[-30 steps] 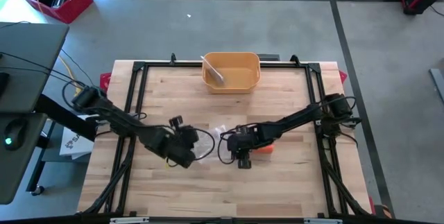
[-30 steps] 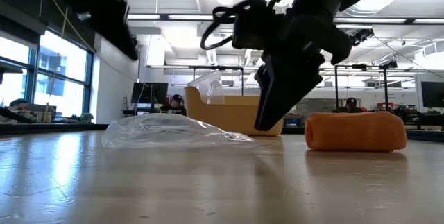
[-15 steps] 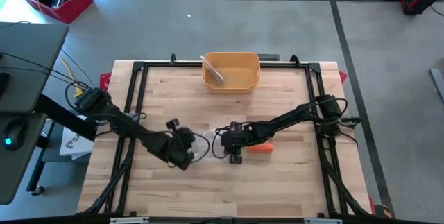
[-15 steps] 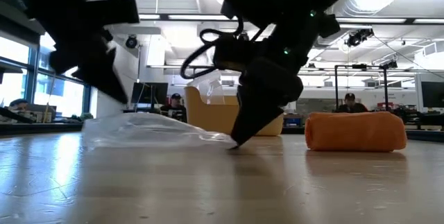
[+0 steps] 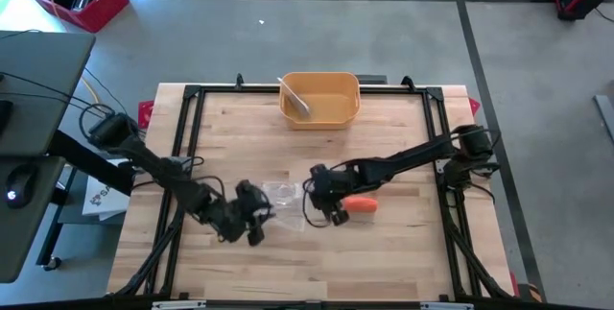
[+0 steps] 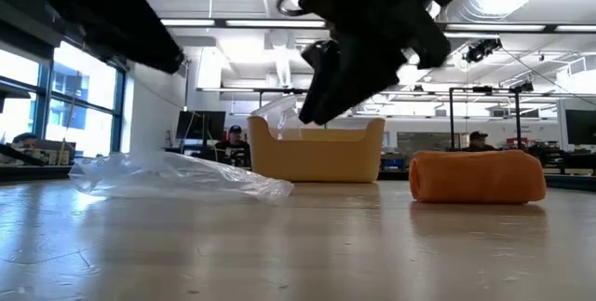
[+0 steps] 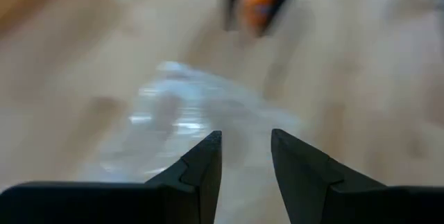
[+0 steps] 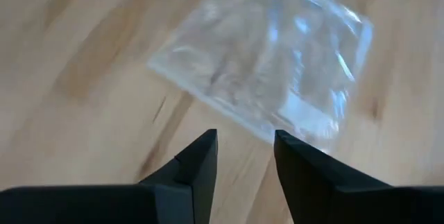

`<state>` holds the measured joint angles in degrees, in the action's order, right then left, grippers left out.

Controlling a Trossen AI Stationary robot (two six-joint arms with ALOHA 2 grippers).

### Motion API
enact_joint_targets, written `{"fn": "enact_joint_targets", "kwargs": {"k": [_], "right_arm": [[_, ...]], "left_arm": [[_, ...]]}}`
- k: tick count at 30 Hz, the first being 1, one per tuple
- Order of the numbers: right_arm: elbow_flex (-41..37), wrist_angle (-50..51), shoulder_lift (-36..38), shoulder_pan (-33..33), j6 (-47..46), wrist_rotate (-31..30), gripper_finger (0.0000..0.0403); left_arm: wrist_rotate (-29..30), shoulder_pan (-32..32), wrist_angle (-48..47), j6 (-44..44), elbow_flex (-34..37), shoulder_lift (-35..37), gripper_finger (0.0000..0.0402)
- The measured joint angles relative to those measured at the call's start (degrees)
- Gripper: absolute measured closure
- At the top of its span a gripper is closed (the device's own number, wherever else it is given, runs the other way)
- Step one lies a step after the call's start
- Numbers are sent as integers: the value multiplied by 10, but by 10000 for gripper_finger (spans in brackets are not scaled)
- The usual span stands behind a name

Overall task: Roll bandage
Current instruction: Put the rolled orange bandage into the transparent zip bag

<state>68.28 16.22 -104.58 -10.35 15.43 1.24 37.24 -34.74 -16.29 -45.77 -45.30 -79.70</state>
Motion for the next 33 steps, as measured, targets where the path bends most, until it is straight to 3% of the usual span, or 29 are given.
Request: {"fn": "enact_joint_targets", "kwargs": {"k": [4, 13, 18, 20, 33], "right_arm": [[-2, -9, -27, 0, 173, -2, 268], [-2, -90, -92, -13, 286, -54, 268], [-2, -185, -127, -40, 331, -180, 268], [-2, -206, -131, -46, 359, -203, 268], [-2, -204, -132, -13, 353, -184, 277]], "left_arm": [[14, -19, 100, -29, 33, -55, 283], [16, 8, 22, -142, 44, -157, 283], [-11, 15, 17, -121, 43, -178, 283], [-9, 15, 17, -122, 42, -181, 283], [-18, 10, 34, -86, 43, -179, 283]]}}
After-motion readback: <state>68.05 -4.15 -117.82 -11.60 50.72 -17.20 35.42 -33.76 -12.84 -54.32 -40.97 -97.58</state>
